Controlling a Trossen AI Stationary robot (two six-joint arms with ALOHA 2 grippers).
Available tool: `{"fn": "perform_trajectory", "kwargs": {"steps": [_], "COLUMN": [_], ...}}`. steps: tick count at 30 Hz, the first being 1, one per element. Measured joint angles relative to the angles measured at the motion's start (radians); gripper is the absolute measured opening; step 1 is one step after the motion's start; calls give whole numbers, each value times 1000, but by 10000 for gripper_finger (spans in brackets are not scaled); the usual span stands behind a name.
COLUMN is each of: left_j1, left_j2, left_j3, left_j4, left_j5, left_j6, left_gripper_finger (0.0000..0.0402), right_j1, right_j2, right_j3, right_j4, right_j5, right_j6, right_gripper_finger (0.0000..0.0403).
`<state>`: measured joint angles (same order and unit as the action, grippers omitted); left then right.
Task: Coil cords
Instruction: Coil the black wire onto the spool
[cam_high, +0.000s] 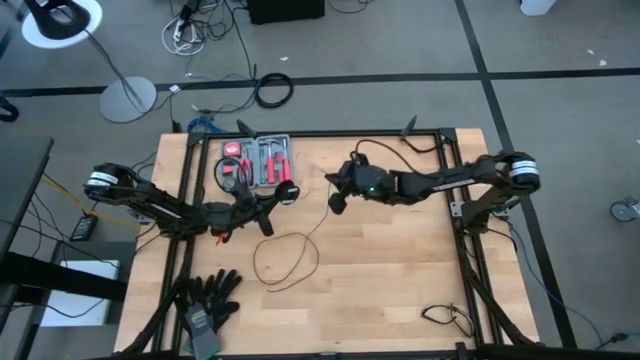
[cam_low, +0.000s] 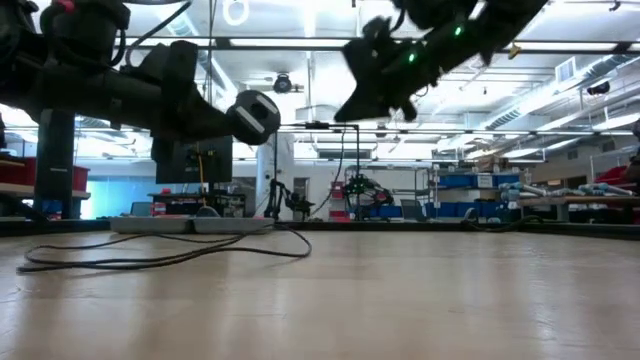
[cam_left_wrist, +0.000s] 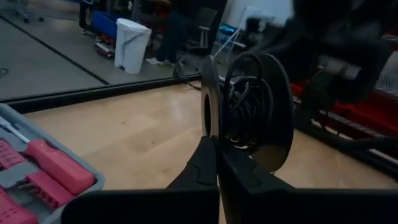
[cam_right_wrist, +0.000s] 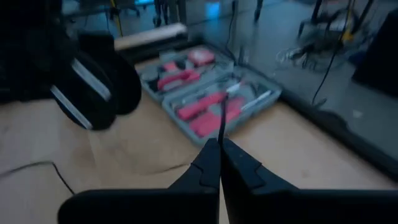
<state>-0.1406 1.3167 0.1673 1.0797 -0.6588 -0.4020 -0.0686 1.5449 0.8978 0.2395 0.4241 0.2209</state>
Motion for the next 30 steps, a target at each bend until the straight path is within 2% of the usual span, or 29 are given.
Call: {"fn": "perform_trajectory", "kwargs": {"steps": [4,12,18,22,30], "left_j1": [0,0,2,2,3], "left_j2": [0,0,0,0,0], "left_j3": [14,64,83,94,115], "left_j4": [-52,-167,-208,-218,-245], "left_j5": [-5,-3,-3,-10,-121], "left_j6": [-1,-3,-3,1,2], "left_gripper_finger": [0,0,0,0,0], "right_j1": [8,15,48,65,100], "right_j2": [-44,-47,-34,-5,135], "right_j3": [0,0,0,1,86], "right_j4": [14,59,114,227,271], "right_j5": [32,15,-45,-134,-221], "right_j6": [-52,-85,-95,-114,-132], "right_gripper_finger": [0,0,0,0,0]}}
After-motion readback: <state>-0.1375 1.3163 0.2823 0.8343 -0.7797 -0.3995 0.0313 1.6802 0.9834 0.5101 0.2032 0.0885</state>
